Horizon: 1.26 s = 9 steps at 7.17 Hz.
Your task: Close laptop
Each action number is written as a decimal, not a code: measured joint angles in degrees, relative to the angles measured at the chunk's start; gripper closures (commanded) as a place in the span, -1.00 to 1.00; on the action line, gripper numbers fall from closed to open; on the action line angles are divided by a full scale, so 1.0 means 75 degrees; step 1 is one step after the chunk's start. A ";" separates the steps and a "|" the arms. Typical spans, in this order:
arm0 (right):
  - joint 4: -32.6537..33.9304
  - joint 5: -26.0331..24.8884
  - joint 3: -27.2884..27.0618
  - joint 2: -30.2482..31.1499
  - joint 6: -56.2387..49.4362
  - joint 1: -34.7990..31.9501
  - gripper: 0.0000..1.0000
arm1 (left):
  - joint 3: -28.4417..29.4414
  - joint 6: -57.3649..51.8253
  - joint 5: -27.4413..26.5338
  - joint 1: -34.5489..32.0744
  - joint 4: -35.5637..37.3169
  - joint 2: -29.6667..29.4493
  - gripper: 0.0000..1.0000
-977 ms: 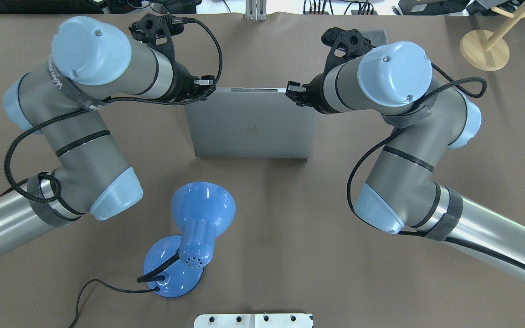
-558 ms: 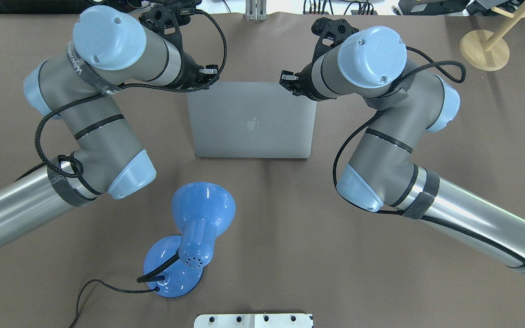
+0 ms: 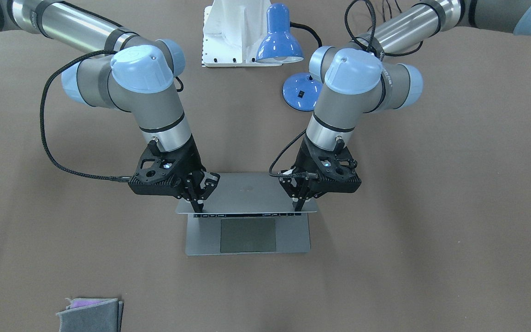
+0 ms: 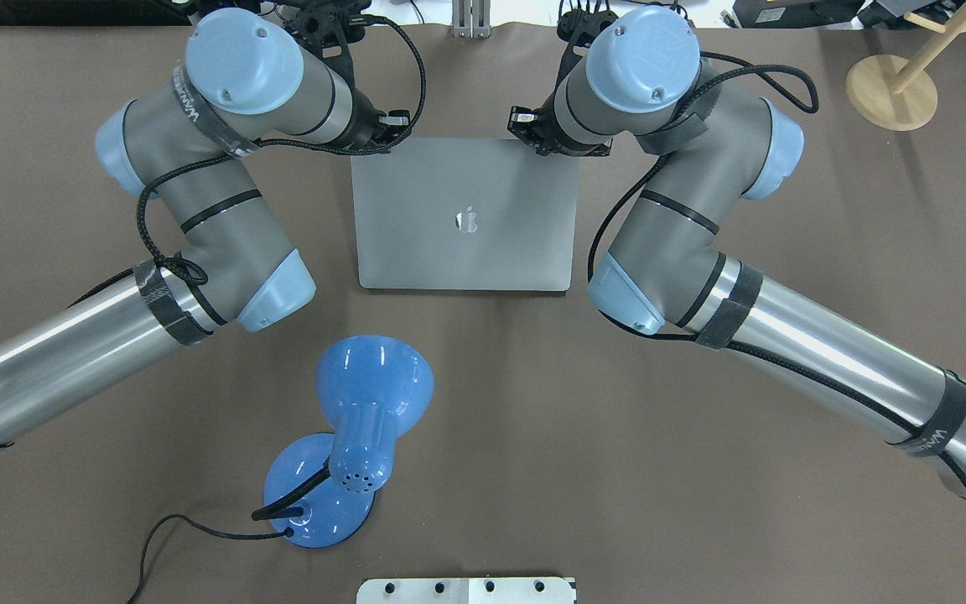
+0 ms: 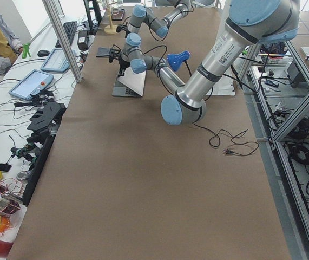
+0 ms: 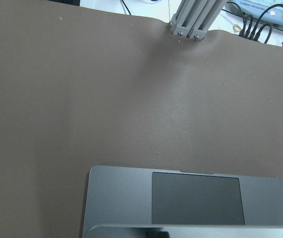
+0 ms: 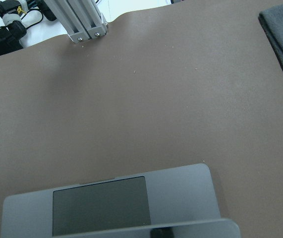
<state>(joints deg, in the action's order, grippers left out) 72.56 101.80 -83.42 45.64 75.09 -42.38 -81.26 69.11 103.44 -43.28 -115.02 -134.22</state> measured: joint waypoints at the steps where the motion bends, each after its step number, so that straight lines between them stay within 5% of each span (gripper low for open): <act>1: -0.0134 0.0061 0.0305 -0.0106 -0.0007 -0.0018 1.00 | 0.0317 -0.0003 -0.0006 0.0001 -0.0177 -0.0097 1.00; 9: -0.1515 0.1136 0.2627 -0.0679 -0.0011 -0.0161 1.00 | 0.2296 -0.0404 -0.0017 0.0038 -0.0762 -0.0778 1.00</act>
<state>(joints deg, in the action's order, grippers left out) 61.20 110.32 -63.72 40.55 75.01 -43.59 -64.04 66.09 103.31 -42.99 -120.73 -140.06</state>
